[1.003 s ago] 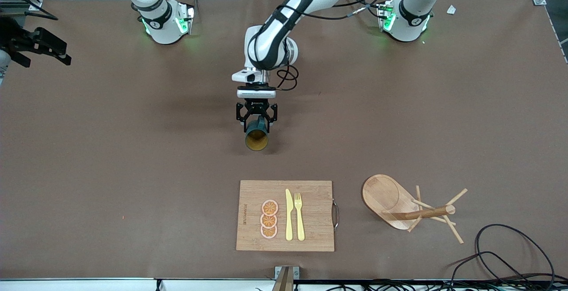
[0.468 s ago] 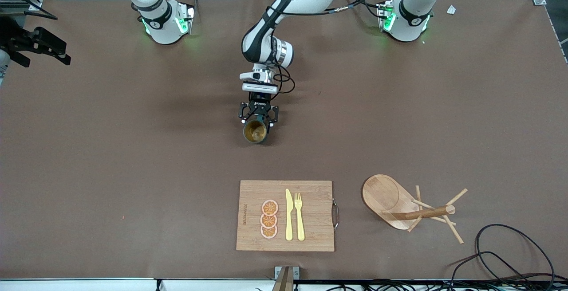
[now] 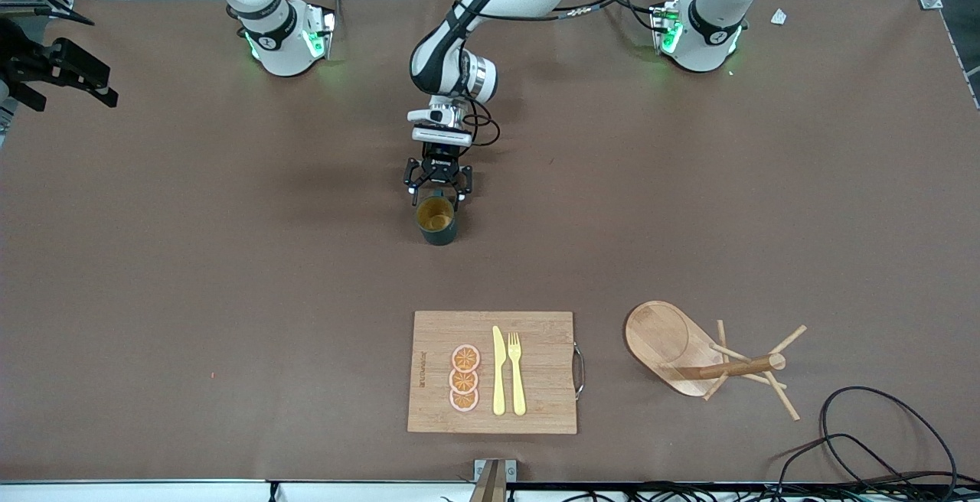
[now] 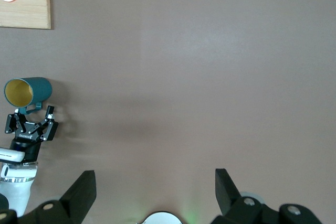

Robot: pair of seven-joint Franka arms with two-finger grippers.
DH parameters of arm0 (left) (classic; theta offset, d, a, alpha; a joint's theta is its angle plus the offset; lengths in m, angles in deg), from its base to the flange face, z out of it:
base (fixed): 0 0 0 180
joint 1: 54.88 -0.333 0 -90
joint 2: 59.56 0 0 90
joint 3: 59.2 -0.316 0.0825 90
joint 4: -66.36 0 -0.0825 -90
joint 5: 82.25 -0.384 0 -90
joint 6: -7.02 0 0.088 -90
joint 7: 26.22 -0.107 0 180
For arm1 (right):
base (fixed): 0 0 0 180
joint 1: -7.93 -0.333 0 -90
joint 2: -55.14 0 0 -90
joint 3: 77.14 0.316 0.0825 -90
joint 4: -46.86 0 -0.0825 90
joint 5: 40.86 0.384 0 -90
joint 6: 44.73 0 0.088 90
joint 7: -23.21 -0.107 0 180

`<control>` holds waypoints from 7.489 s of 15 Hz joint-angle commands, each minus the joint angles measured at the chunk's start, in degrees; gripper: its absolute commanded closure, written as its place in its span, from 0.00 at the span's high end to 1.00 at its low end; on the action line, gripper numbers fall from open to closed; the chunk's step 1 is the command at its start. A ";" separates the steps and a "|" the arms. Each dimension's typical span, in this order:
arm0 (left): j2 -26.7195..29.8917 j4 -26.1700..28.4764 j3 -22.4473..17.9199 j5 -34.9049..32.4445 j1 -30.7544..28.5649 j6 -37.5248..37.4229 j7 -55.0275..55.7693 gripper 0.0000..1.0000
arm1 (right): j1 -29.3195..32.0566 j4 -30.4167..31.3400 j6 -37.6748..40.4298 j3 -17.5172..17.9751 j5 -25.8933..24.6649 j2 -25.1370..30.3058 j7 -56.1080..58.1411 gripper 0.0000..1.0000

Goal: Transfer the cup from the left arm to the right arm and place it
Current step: 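Open the left gripper and raise it off the mug, then reach the right gripper to the mug while the left gripper withdraws, then grasp the teal mug with the right gripper while the left gripper retracts, then carry the teal mug away from the board with the right gripper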

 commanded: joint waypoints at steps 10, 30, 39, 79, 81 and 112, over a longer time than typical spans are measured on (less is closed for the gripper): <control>17.75 0.19 6.93 44.91 -0.52 -9.65 -24.79 0.99 | -0.57 -0.02 -1.65 -0.37 -0.71 -3.92 0.25 1.00; 36.49 -3.77 6.84 77.39 -36.54 -19.32 -84.48 1.00 | -17.07 14.47 -24.49 -0.37 8.51 -13.77 -33.91 1.00; 41.76 -3.77 7.01 79.67 -47.26 -23.71 -100.59 1.00 | -30.97 21.08 -44.53 -0.37 8.43 -20.35 -47.56 1.00; 57.15 -1.22 14.12 93.21 -75.05 -40.94 -147.97 1.00 | -7.27 30.57 -51.23 -0.98 -2.82 -22.48 39.32 0.00; 57.32 -1.22 14.48 93.12 -75.58 -41.03 -148.06 1.00 | -2.00 30.74 -51.58 -0.89 -2.82 -22.47 50.30 0.00; 57.32 -1.31 16.59 93.12 -75.93 -42.35 -148.15 1.00 | 6.82 32.15 -60.28 -0.45 -0.19 -28.72 62.57 1.00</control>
